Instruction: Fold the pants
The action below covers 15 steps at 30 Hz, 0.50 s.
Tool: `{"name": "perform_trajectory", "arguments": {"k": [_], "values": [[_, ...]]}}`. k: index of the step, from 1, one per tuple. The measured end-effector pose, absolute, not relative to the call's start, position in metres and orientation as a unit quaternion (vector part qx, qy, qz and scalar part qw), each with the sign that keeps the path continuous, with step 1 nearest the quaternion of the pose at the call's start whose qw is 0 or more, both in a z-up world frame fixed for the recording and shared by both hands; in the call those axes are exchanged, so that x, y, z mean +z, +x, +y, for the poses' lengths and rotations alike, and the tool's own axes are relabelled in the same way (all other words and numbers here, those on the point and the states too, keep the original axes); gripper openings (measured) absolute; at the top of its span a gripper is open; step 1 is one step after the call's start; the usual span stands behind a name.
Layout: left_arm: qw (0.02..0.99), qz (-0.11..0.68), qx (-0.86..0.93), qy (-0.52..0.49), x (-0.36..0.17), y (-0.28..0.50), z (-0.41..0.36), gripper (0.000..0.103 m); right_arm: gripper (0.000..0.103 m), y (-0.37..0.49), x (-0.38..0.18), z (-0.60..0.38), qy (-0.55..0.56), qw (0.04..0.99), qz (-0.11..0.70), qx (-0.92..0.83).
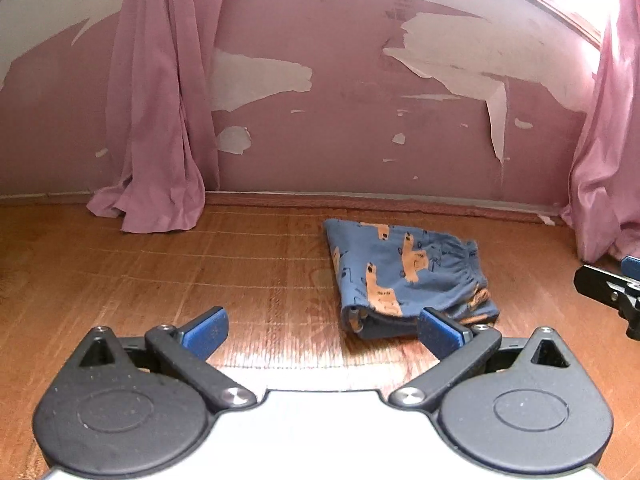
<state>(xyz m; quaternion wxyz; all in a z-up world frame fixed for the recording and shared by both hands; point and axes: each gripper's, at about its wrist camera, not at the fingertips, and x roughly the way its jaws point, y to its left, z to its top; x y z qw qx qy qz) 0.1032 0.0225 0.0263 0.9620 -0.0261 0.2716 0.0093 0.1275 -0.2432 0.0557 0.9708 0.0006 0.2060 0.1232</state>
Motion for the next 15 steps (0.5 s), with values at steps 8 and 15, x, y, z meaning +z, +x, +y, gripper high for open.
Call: {"name": "perform_trajectory", "arguments": {"k": [8,15], "values": [[0.959,0.283,0.014,0.013,0.006,0.082,0.009,0.103,0.102,0.098,0.027,-0.251,0.005,0.970,0.220,0.107],[0.958,0.287,0.015,-0.005,-0.005,0.074,0.010,0.103,0.102,0.090,0.014,-0.257,0.026,0.969,0.228,0.093]]}}
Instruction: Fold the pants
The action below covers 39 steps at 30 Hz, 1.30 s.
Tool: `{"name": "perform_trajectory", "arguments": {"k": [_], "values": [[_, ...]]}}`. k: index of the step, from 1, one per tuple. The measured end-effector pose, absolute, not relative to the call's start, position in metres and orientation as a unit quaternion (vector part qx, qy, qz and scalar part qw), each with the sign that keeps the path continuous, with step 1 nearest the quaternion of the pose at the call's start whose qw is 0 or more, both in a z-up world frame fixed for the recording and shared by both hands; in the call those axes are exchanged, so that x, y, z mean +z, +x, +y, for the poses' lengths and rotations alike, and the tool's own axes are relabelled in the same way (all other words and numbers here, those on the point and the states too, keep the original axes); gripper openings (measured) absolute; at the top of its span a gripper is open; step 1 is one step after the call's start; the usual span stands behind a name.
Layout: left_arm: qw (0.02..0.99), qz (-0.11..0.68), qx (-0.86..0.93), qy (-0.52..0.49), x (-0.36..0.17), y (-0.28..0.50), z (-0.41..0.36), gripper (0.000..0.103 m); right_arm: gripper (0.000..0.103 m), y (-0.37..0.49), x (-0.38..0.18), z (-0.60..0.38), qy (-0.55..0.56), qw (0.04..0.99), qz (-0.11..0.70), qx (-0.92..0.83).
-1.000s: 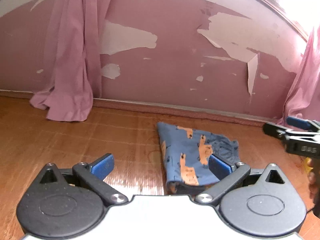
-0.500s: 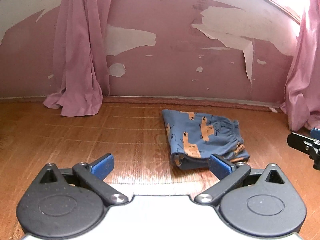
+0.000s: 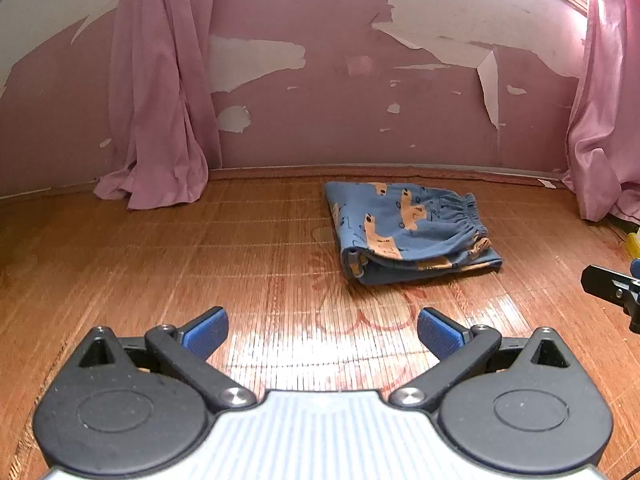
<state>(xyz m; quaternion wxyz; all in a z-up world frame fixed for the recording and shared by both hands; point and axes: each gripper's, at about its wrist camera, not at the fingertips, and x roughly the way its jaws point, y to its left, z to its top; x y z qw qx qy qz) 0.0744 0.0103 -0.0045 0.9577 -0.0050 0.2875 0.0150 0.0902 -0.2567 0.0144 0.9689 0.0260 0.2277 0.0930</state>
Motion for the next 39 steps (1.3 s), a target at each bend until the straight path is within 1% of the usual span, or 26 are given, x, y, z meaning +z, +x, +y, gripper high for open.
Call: {"name": "perform_trajectory", "arguments": {"k": [11,39], "values": [[0.956,0.292,0.028,-0.011,-0.011,0.074,0.011,0.103,0.102,0.094,0.000,-0.261,0.036,0.966,0.236,0.099],[0.953,0.302,0.021,-0.004,-0.012,0.072,0.006,0.103,0.102,0.093,0.002,-0.262,0.041,0.966,0.234,0.099]]}}
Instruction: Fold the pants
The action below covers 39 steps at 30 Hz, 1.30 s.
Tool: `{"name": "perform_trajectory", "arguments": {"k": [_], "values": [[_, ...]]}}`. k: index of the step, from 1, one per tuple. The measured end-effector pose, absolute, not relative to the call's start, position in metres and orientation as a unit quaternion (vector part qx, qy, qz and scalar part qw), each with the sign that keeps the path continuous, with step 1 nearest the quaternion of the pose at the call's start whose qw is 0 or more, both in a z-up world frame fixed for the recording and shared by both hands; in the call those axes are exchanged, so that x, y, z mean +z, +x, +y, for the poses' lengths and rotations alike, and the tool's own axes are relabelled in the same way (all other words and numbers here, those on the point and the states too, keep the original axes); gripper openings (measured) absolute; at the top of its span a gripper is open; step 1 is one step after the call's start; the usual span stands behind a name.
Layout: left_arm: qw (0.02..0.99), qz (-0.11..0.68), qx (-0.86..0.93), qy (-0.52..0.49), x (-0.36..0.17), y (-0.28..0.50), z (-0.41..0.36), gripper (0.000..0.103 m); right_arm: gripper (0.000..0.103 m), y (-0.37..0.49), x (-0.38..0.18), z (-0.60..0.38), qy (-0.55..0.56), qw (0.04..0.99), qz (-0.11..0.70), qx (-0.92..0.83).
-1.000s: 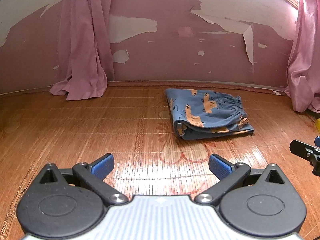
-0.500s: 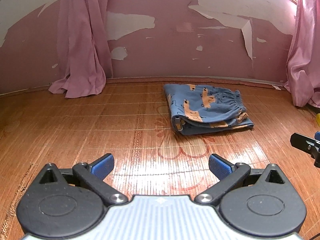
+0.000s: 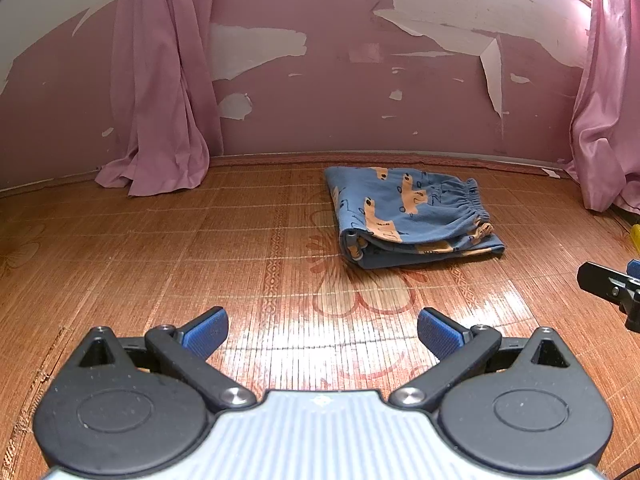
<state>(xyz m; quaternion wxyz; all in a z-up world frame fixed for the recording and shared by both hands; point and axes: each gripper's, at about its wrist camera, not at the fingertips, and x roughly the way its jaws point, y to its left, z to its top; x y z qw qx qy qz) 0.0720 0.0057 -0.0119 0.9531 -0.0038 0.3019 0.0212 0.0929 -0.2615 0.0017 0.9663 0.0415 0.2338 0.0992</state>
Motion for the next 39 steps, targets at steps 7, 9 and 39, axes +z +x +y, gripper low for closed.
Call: {"name": "perform_trajectory", "arguments": {"k": [7,9,39], "values": [[0.950,0.312,0.011,-0.008,-0.0114,0.0733,0.0069,0.103,0.102,0.0928,0.0017,-0.2614,0.042,0.966,0.234,0.099],[0.949,0.314,0.009,-0.002,-0.0109,0.0726,0.0055,0.103,0.102,0.0926,0.0017,-0.2612,0.042,0.966,0.234,0.099],[0.946,0.322,-0.014,0.033,-0.0067,0.0687,-0.0009,0.103,0.102,0.0905,0.0034,-0.2594,0.039,0.967,0.228,0.104]]}}
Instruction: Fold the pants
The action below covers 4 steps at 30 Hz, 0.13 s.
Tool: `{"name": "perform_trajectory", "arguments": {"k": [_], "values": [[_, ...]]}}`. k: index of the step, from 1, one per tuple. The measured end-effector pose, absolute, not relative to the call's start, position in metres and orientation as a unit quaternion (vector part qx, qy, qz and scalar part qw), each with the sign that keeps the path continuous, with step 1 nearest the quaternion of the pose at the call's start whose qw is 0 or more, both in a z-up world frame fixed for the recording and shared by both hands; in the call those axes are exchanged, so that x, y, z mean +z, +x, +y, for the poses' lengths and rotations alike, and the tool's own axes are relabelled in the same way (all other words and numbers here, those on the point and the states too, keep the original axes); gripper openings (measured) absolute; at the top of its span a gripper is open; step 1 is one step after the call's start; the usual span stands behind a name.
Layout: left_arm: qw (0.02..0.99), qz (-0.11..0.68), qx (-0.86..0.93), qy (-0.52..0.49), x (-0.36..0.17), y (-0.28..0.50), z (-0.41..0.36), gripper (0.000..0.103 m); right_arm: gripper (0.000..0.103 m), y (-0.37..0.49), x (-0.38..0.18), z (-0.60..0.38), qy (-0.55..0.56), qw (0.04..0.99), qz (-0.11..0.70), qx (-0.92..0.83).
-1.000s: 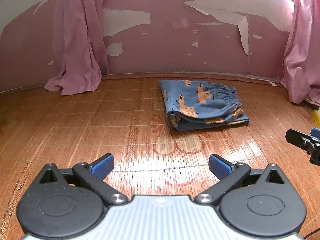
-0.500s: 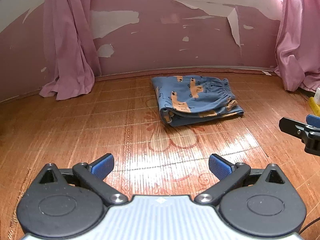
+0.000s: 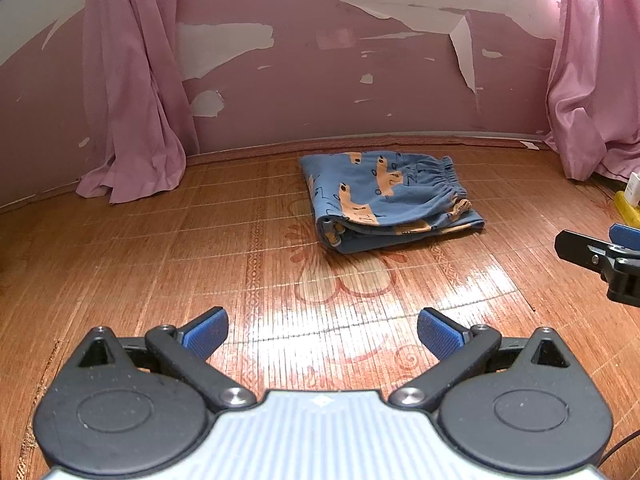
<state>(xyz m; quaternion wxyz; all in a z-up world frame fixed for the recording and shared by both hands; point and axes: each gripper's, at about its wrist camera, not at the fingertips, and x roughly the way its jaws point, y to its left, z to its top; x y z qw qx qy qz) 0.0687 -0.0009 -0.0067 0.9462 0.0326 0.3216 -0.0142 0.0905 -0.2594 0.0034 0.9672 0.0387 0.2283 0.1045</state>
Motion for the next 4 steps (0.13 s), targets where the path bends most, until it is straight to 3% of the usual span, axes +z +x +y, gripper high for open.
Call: {"name": "perform_trajectory", "arguments": {"k": [4], "values": [[0.946,0.322,-0.012,0.033,-0.0072,0.0688,-0.0008,0.103,0.102,0.0904,0.0035,-0.2594,0.038,0.967,0.228,0.104]]}}
